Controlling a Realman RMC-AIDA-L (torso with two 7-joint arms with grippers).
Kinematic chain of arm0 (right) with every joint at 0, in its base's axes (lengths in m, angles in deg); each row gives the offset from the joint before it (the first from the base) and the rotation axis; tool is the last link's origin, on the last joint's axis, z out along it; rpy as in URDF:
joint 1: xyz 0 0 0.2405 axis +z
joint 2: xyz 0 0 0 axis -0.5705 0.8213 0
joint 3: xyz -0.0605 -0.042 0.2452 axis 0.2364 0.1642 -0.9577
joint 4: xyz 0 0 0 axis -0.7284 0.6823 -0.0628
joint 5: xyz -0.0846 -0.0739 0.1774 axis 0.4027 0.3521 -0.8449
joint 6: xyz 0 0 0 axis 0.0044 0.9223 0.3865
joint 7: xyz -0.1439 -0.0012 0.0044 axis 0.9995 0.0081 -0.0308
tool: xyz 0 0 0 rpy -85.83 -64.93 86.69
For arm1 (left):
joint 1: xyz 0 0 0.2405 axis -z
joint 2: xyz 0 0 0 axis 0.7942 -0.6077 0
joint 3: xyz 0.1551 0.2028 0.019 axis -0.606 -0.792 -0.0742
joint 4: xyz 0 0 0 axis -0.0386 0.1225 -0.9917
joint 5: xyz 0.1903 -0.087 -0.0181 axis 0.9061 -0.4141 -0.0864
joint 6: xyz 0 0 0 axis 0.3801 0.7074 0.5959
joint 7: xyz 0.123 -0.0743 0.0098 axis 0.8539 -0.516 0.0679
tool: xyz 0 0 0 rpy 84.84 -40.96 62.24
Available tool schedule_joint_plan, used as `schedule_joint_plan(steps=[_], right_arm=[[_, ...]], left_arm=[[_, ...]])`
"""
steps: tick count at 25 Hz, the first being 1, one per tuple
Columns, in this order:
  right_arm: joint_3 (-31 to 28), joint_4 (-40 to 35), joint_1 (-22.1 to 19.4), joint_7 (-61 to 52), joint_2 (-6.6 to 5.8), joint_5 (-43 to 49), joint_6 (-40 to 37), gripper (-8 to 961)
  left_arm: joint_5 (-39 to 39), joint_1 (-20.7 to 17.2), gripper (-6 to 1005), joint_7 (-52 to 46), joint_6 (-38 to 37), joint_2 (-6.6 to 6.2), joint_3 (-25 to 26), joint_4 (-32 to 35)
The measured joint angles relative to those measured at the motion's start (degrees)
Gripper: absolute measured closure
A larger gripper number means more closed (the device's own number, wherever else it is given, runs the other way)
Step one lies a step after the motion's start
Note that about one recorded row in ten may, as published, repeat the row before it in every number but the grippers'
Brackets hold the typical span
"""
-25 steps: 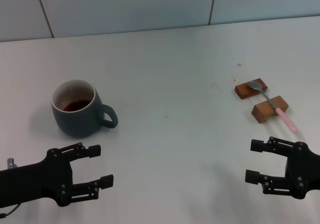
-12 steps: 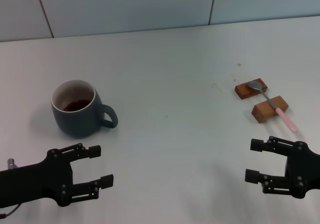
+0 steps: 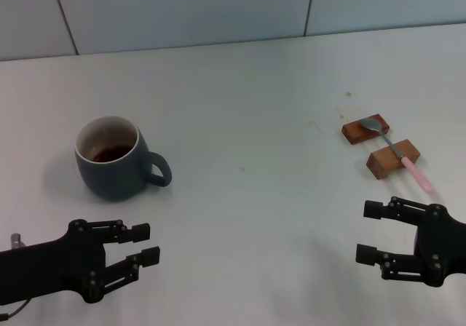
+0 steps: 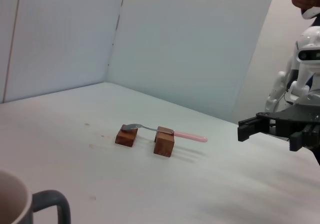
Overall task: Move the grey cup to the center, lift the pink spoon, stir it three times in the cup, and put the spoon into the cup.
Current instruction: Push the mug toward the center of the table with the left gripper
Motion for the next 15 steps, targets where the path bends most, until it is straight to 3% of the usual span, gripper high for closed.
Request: schedule_joint_plan(steps=[6, 15], right_arm=[[0.0, 0.0, 0.0, -0.04, 0.0, -0.03, 0.0, 136], [0.0, 0.0, 0.04, -0.04, 0.0, -0.12, 0.0, 136]], left_arm=[[0.05, 0.17, 723, -0.06, -0.05, -0.03, -0.31, 0.0], [-0.17, -0.04, 926, -0.05, -0.19, -0.01, 0.02, 0.0]])
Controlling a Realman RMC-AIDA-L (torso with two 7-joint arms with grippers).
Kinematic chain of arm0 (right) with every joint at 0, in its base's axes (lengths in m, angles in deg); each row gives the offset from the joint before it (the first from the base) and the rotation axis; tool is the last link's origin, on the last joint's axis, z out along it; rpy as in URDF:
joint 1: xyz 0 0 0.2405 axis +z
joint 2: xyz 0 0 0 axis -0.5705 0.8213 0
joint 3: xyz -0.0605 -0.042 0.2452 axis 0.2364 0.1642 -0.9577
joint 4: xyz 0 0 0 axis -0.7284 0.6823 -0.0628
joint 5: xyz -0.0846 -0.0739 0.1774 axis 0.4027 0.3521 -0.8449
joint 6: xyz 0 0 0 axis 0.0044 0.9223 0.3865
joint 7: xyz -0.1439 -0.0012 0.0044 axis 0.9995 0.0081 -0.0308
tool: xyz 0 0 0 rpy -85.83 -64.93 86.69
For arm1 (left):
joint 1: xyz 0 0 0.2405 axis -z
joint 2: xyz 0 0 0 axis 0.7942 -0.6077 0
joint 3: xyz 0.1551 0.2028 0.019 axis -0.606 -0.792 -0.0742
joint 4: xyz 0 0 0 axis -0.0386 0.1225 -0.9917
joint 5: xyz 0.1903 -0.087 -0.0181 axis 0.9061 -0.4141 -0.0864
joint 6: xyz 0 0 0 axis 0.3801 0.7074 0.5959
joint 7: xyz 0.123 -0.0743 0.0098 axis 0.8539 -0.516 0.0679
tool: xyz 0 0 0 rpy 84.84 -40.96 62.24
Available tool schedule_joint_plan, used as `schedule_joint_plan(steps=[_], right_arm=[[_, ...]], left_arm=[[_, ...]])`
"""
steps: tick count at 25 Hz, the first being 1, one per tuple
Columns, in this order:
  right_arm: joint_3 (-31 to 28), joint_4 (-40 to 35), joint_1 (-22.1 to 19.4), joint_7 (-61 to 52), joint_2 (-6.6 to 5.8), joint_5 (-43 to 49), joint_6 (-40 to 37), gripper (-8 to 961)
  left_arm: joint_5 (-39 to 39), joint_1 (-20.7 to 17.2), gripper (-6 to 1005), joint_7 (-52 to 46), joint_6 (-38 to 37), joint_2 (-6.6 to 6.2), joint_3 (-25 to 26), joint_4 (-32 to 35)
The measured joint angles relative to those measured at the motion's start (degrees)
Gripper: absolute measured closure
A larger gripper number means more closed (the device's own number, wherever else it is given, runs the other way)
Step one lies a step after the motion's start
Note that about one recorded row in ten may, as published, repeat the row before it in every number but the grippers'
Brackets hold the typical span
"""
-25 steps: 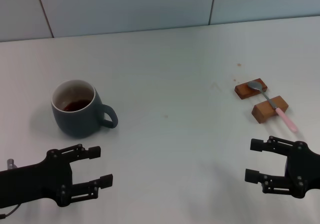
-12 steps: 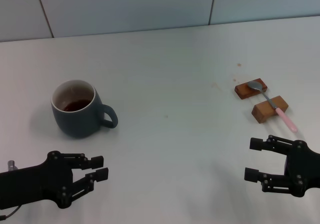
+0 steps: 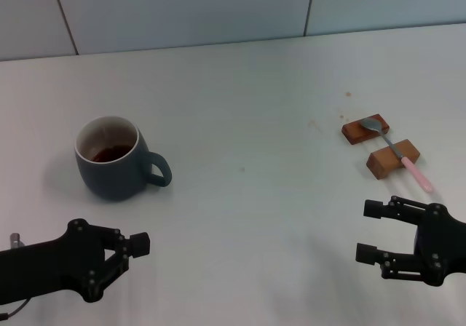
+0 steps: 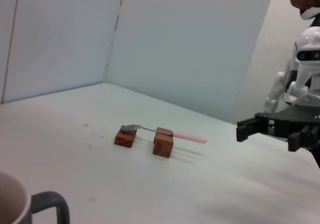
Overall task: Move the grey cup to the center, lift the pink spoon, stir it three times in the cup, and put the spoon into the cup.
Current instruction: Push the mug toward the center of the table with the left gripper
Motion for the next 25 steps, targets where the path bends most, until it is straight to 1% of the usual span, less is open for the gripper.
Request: schedule_joint_plan(steps=[2, 3, 5, 6, 7, 9, 10, 11, 12, 13, 17, 18, 21, 22, 23, 25], right_arm=[[0.0, 0.0, 0.02, 0.0, 0.0, 0.0, 0.09, 135], [0.0, 0.0, 0.02, 0.0, 0.0, 0.0, 0.09, 135], [0.0, 0.0, 0.04, 0.0, 0.0, 0.0, 0.2, 135], [-0.01, 0.0, 0.03, 0.0, 0.0, 0.0, 0.24, 135], [-0.01, 0.0, 0.03, 0.0, 0.0, 0.0, 0.24, 135], [-0.14, 0.0, -0.02, 0.01, 0.0, -0.03, 0.23, 135], [-0.24, 0.0, -0.07, 0.0, 0.0, -0.05, 0.2, 135], [-0.29, 0.0, -0.08, 0.0, 0.0, -0.08, 0.19, 135], [-0.31, 0.0, -0.1, 0.01, 0.0, -0.1, 0.16, 135], [-0.31, 0.0, -0.1, 0.01, 0.0, -0.1, 0.16, 135], [-0.4, 0.0, -0.11, 0.0, 0.0, -0.16, 0.08, 135], [-0.4, 0.0, -0.11, 0.0, 0.0, -0.16, 0.08, 135], [-0.45, 0.0, -0.07, -0.01, -0.07, -0.16, 0.06, 135], [-0.49, 0.0, -0.07, -0.02, -0.14, -0.16, 0.06, 135], [-0.49, 0.0, -0.07, -0.02, -0.14, -0.16, 0.06, 135], [-0.53, 0.0, -0.05, -0.03, -0.18, -0.16, 0.25, 135]], left_arm=[[-0.22, -0.05, 959, 0.0, -0.35, 0.05, 0.67, 0.0], [-0.32, -0.03, 970, 0.06, -0.91, 0.25, 2.39, 0.0], [-0.43, 0.16, 991, 0.74, -1.72, 0.78, 7.35, -0.08], [-1.16, 0.29, 1001, 2.33, -1.85, 1.11, 12.74, -0.82], [-1.16, 0.29, 1001, 2.33, -1.85, 1.11, 12.74, -0.82], [-2.92, 0.31, 1001, 5.17, -1.52, 1.28, 17.18, -2.56], [-3.87, 0.28, 1001, 6.58, -1.19, 1.3, 18.65, -3.4], [-3.87, 0.28, 1001, 6.58, -1.19, 1.3, 18.65, -3.4], [-6.14, 0.14, 1001, 9.9, -0.23, 1.32, 21.69, -5.43], [-6.14, 0.14, 1001, 9.9, -0.23, 1.32, 21.69, -5.43], [-12.23, -0.09, 1001, 19.08, 4.12, 1.4, 27.59, -10.68], [-12.23, -0.09, 1001, 19.08, 4.12, 1.4, 27.59, -10.68], [-15.97, 0.15, 1001, 25.6, 8.38, 1.49, 29.02, -13.31], [-17.93, 0.37, 1001, 29.86, 11.44, 1.56, 29.27, -14.29], [-17.93, 0.37, 1001, 29.86, 11.44, 1.56, 29.27, -14.29], [-19.21, 0.62, 1001, 34.07, 14.04, 1.64, 29.39, -15.14]])
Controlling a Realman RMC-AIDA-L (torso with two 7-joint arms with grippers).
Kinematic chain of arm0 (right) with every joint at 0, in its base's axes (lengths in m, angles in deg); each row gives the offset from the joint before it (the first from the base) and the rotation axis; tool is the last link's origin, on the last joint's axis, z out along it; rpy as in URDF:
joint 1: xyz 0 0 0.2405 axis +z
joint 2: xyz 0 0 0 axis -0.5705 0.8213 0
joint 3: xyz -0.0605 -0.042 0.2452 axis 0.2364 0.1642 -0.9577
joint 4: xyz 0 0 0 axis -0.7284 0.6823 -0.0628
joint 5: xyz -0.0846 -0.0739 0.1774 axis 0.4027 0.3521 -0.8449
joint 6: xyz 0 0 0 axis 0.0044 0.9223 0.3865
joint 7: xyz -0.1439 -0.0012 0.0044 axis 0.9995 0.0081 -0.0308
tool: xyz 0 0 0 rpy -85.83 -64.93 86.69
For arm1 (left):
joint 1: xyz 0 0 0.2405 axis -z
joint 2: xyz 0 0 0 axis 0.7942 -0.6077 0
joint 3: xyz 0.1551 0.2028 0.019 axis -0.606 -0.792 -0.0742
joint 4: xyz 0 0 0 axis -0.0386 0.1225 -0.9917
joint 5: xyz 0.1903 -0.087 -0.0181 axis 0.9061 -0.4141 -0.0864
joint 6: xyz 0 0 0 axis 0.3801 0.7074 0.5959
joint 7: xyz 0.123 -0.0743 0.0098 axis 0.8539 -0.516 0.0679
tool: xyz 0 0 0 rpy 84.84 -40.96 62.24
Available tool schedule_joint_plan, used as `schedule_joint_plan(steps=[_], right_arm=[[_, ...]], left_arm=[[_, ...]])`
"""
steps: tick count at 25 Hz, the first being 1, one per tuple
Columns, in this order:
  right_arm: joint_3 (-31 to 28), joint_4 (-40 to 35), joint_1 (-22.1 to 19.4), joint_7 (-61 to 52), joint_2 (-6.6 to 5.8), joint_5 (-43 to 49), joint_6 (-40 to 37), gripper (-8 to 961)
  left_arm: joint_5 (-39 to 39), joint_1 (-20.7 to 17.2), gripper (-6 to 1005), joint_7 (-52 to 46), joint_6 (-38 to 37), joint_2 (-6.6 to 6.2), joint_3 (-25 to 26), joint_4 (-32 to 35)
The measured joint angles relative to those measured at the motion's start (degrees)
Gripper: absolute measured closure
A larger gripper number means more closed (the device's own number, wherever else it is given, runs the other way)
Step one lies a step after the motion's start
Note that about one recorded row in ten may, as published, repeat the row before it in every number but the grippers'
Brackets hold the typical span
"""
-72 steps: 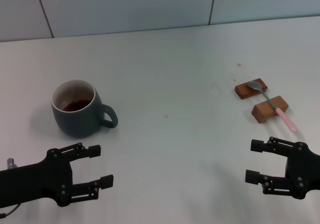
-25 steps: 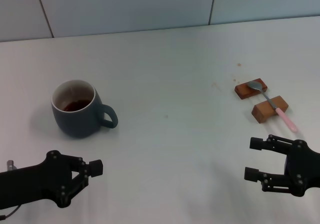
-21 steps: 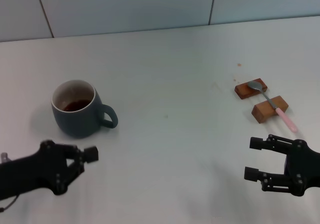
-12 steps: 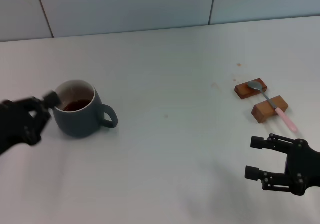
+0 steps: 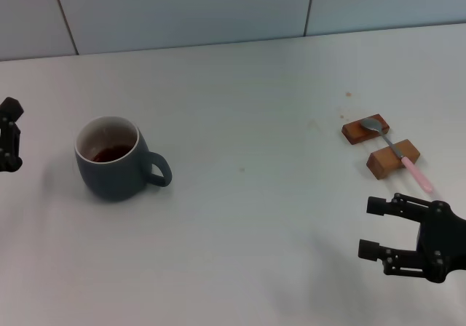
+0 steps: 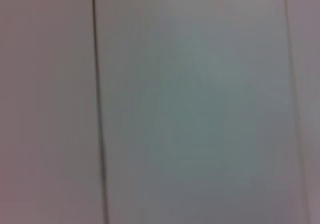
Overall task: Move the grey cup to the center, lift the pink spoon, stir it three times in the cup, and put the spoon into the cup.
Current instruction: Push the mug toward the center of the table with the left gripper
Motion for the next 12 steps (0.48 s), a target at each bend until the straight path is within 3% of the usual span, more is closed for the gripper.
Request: schedule_joint_plan(steps=[7, 12], right_arm=[[0.0, 0.0, 0.18, -0.08, 0.0, 0.0, 0.29, 136], [0.0, 0.0, 0.47, -0.15, 0.1, 0.0, 0.34, 136]], left_arm=[[-4.41, 0.53, 1000, 19.27, 10.11, 0.03, 0.21, -5.54], [-6.16, 1.0, 1000, 29.93, 13.27, 0.1, 0.44, -10.09]])
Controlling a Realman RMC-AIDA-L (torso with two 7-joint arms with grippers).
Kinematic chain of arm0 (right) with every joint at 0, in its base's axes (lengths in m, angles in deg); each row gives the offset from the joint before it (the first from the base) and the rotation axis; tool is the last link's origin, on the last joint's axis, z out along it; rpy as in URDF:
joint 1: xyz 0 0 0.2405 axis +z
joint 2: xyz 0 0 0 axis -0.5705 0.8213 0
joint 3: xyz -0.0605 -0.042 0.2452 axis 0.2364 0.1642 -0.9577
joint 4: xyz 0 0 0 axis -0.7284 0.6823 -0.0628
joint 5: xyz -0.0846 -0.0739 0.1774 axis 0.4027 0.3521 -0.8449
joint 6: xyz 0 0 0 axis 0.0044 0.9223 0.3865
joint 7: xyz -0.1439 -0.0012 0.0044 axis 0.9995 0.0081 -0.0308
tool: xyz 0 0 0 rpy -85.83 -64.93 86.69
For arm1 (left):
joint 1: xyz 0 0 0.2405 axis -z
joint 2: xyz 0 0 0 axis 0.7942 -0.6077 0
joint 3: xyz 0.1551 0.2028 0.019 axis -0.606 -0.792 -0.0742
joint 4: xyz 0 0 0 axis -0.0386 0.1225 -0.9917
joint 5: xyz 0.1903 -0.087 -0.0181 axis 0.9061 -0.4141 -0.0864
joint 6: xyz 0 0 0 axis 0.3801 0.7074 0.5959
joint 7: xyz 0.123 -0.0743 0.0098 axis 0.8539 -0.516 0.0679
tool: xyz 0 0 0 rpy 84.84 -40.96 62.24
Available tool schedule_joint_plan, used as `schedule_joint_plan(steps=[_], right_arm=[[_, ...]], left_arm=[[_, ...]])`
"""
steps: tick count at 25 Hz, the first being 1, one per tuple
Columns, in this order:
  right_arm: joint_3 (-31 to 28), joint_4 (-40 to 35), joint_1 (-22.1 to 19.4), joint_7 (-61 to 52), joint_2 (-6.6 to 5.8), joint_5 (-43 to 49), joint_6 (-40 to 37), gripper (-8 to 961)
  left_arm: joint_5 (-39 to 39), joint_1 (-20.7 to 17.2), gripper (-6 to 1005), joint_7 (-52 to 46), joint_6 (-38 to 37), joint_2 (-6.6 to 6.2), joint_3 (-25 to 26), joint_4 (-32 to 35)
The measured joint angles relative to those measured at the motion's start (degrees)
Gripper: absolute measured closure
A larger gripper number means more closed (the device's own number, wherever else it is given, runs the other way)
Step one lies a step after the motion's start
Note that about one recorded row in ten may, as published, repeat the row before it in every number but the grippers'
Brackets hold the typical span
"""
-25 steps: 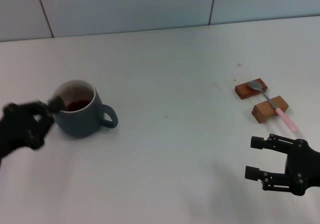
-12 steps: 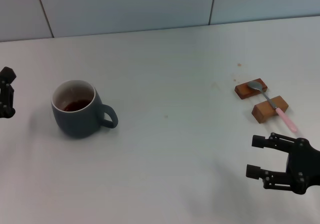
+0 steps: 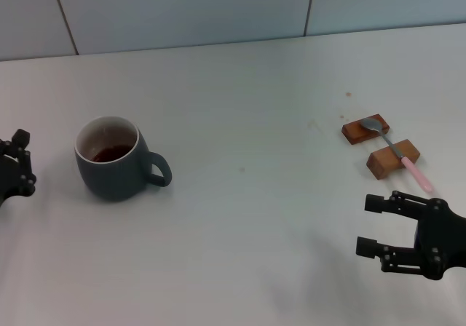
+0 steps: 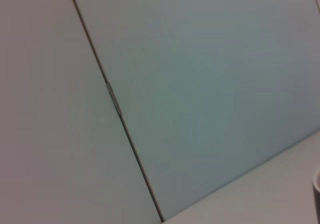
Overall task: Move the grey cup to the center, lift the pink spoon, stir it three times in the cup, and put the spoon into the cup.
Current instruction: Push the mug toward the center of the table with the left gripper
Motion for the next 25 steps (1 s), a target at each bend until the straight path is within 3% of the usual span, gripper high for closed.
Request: schedule_joint_plan(steps=[5, 25], right_arm=[[0.0, 0.0, 0.18, 0.0, 0.07, 0.0, 0.04, 136], [-0.09, 0.09, -0.06, 0.0, 0.08, 0.01, 0.03, 135]], left_arm=[[-0.75, 1.09, 1000, 6.52, 1.3, 0.16, 0.02, -3.52], [0.08, 7.7, 1001, 12.01, 4.23, 0.37, -0.44, -14.45]])
